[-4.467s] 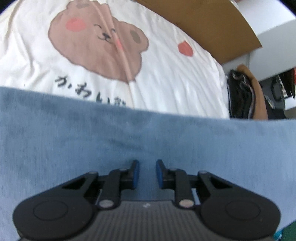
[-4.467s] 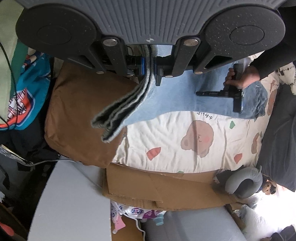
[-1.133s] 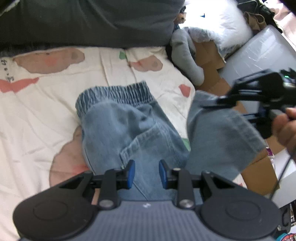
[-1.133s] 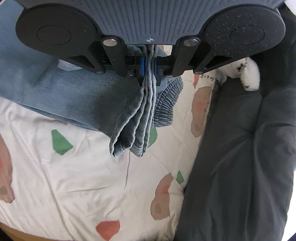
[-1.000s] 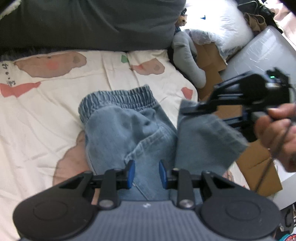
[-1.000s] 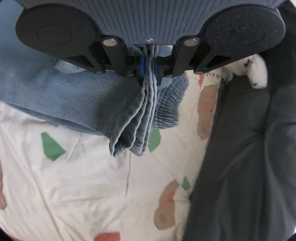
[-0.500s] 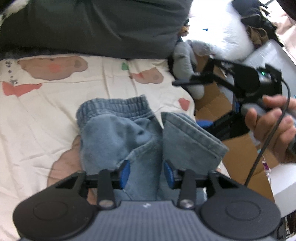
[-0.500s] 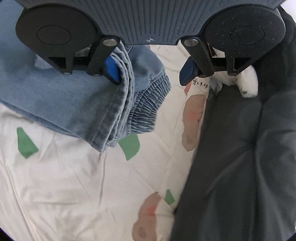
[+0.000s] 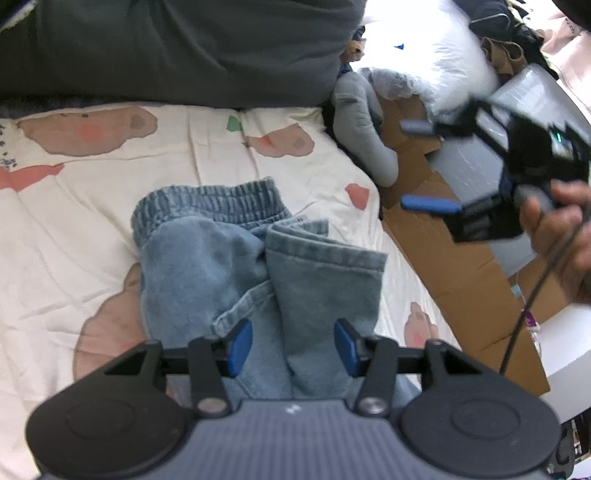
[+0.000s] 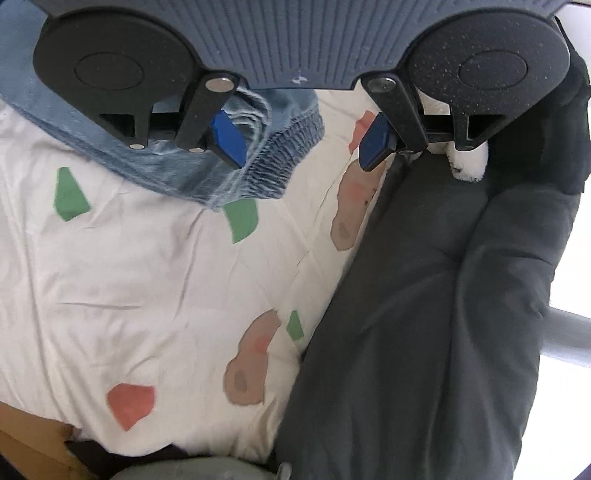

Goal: Fold clothes
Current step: 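Grasp the folded jeans edge with the left gripper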

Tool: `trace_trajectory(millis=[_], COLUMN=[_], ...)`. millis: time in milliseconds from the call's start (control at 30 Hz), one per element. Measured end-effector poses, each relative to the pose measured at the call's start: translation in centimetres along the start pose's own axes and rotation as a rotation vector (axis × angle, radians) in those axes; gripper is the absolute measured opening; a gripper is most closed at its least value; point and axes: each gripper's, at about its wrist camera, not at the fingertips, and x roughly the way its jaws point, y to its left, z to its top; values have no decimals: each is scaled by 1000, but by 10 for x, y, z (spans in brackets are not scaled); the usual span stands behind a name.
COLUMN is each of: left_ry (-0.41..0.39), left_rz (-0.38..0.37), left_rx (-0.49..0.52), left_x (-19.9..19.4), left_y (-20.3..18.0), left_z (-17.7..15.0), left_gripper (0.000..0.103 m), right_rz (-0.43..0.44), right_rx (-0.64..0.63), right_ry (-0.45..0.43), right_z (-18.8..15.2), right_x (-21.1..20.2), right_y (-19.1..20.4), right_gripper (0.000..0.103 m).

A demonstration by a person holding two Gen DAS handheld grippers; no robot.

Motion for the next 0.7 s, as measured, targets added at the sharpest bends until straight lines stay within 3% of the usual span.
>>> trace_trajectory(millis=[133, 367, 600, 700], left_ry=[2, -1, -14, 2], left_rz=[-13, -29, 4, 4], left_rx=[10, 37, -12, 13], left_x=[5, 13, 31, 37], left_y=[-6, -20, -35, -50], left_z=[2, 6, 24, 29], left_gripper=[54, 69, 71, 71], right_rz=[-40, -96, -72, -82], right_rx=[-32, -62, -35, -33], right_ry=[-55, -108, -233, -272], right_z=[-19, -55, -99, -120], right_x=[-16, -21, -9, 0], right_y=[-28, -80, -108, -116], right_gripper=[73, 69, 63, 61])
